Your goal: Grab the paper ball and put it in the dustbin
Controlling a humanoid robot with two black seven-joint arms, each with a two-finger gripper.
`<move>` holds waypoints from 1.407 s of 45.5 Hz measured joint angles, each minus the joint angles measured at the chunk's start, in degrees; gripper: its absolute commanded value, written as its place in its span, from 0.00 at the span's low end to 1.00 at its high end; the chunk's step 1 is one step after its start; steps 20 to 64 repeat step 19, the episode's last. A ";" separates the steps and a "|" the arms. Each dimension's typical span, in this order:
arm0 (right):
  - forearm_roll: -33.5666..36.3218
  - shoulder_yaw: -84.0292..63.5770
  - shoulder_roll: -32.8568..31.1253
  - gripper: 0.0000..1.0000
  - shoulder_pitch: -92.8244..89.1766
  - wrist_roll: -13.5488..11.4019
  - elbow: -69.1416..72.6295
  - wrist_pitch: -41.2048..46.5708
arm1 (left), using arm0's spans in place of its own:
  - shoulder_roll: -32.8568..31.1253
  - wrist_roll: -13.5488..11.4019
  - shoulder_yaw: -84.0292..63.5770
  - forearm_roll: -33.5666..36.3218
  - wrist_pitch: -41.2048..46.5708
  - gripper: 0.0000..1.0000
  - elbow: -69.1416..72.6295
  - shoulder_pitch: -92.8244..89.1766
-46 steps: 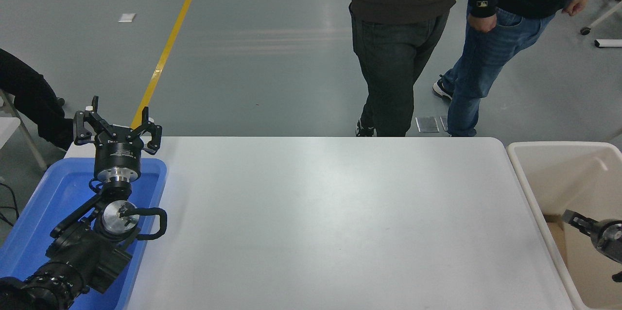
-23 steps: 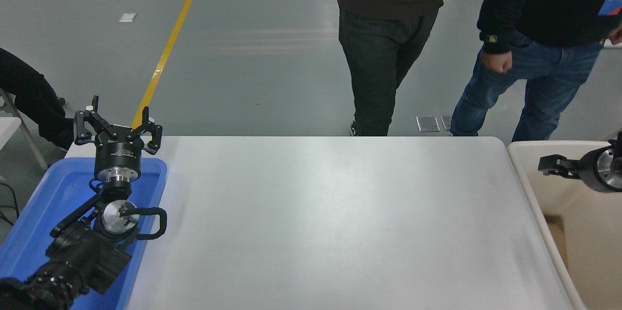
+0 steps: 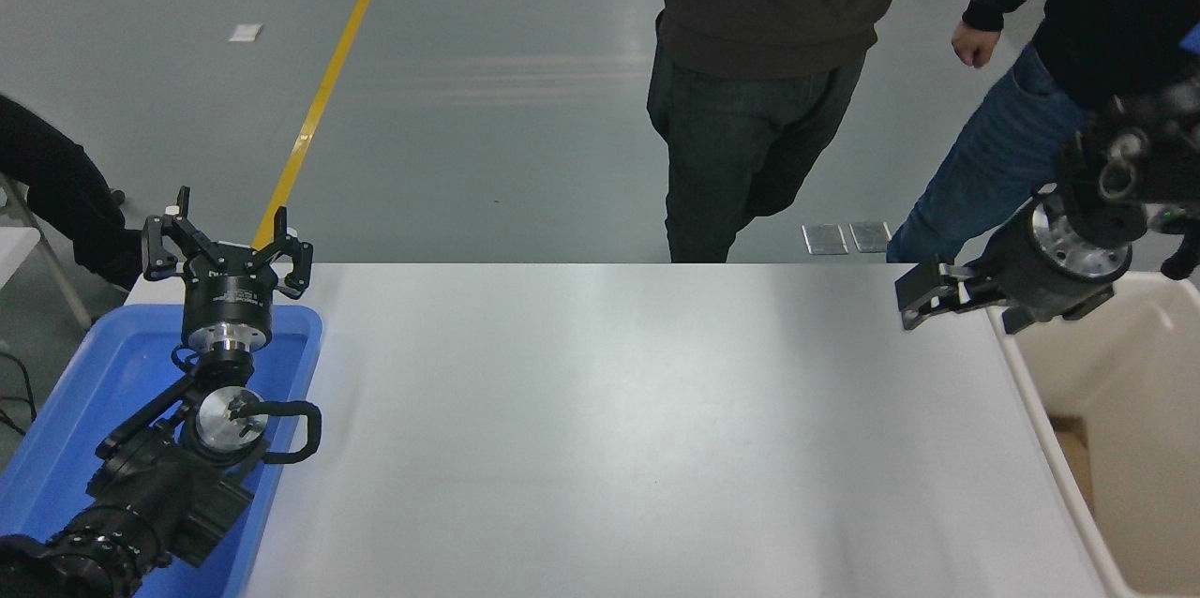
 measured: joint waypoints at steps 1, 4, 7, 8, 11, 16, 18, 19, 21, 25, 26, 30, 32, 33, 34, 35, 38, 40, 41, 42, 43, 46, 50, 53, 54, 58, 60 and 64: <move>0.84 -0.14 1.18 1.00 0.69 -0.01 0.13 0.28 | 0.00 0.00 0.00 0.00 0.00 0.99 0.01 0.00; 2.62 -0.34 3.43 1.00 2.16 -0.01 0.45 1.18 | 0.00 -0.01 0.00 0.00 0.00 0.99 0.01 0.00; 4.75 -0.52 5.42 1.00 3.91 0.01 0.76 2.68 | 0.00 -0.01 0.00 0.00 0.00 0.99 0.00 0.00; 5.27 -0.55 5.87 1.00 4.40 0.01 0.85 3.06 | 0.00 0.00 0.00 0.00 0.00 0.99 0.00 0.00; 7.16 -0.73 7.14 1.00 5.98 0.00 1.17 4.36 | -0.01 -0.01 0.00 -0.03 0.00 0.99 0.01 0.00; 9.36 -1.06 8.41 1.00 7.99 0.01 1.60 5.67 | -0.04 -0.01 0.00 -0.04 0.00 0.99 0.00 0.00; 10.13 -1.44 8.79 1.00 8.77 -0.01 1.87 6.13 | -0.06 0.00 0.00 -0.04 0.00 0.99 0.01 0.00; 10.40 -1.62 8.93 1.00 9.09 -0.01 2.00 6.28 | -0.06 0.00 0.00 -0.04 0.00 0.99 0.00 0.00; 10.40 -1.62 8.93 1.00 9.09 -0.01 2.00 6.28 | -0.06 0.00 0.00 -0.04 0.00 0.99 0.00 0.00; 10.40 -1.62 8.93 1.00 9.09 -0.01 2.00 6.28 | -0.06 0.00 0.00 -0.04 0.00 0.99 0.00 0.00; 10.40 -1.62 8.93 1.00 9.09 -0.01 2.00 6.28 | -0.06 0.00 0.00 -0.04 0.00 0.99 0.00 0.00; 10.40 -1.62 8.93 1.00 9.09 -0.01 2.00 6.28 | -0.06 0.00 0.00 -0.04 0.00 0.99 0.00 0.00; 10.40 -1.62 8.93 1.00 9.09 -0.01 2.00 6.28 | -0.06 0.00 0.00 -0.04 0.00 0.99 0.00 0.00; 10.40 -1.62 8.93 1.00 9.09 -0.01 2.00 6.28 | -0.06 0.00 0.00 -0.04 0.00 0.99 0.00 0.00; 10.40 -1.62 8.93 1.00 9.09 -0.01 2.00 6.28 | -0.06 0.00 0.00 -0.04 0.00 0.99 0.00 0.00; 10.40 -1.62 8.93 1.00 9.09 -0.01 2.00 6.28 | -0.06 0.00 0.00 -0.04 0.00 0.99 0.00 0.00; 10.40 -1.62 8.93 1.00 9.09 -0.01 2.00 6.28 | -0.06 0.00 0.00 -0.04 0.00 0.99 0.00 0.00; 10.40 -1.62 8.93 1.00 9.09 -0.01 2.00 6.28 | -0.06 0.00 0.00 -0.04 0.00 0.99 0.00 0.00; 10.40 -1.62 8.93 1.00 9.09 -0.01 2.00 6.28 | -0.06 0.00 0.00 -0.04 0.00 0.99 0.00 0.00; 10.40 -1.62 8.93 1.00 9.09 -0.01 2.00 6.28 | -0.06 0.00 0.00 -0.04 0.00 0.99 0.00 0.00; 10.40 -1.62 8.93 1.00 9.09 -0.01 2.00 6.28 | -0.06 0.00 0.00 -0.04 0.00 0.99 0.00 0.00; 10.40 -1.62 8.93 1.00 9.09 -0.01 2.00 6.28 | -0.06 0.00 0.00 -0.04 0.00 0.99 0.00 0.00; 10.40 -1.62 8.93 1.00 9.09 -0.01 2.00 6.28 | -0.06 0.00 0.00 -0.04 0.00 0.99 0.00 0.00; 10.40 -1.62 8.93 1.00 9.09 -0.01 2.00 6.28 | -0.06 0.00 0.00 -0.04 0.00 0.99 0.00 0.00; 10.40 -1.62 8.93 1.00 9.09 -0.01 2.00 6.28 | -0.06 0.00 0.00 -0.04 0.00 0.99 0.00 0.00; 10.40 -1.62 8.93 1.00 9.09 -0.01 2.00 6.28 | -0.06 0.00 0.00 -0.04 0.00 0.99 0.00 0.00; 10.40 -1.62 8.93 1.00 9.09 -0.01 2.00 6.28 | -0.06 0.00 0.00 -0.04 0.00 0.99 0.00 0.00; 10.40 -1.62 8.93 1.00 9.09 -0.01 2.00 6.28 | -0.06 0.00 0.00 -0.04 0.00 0.99 0.00 0.00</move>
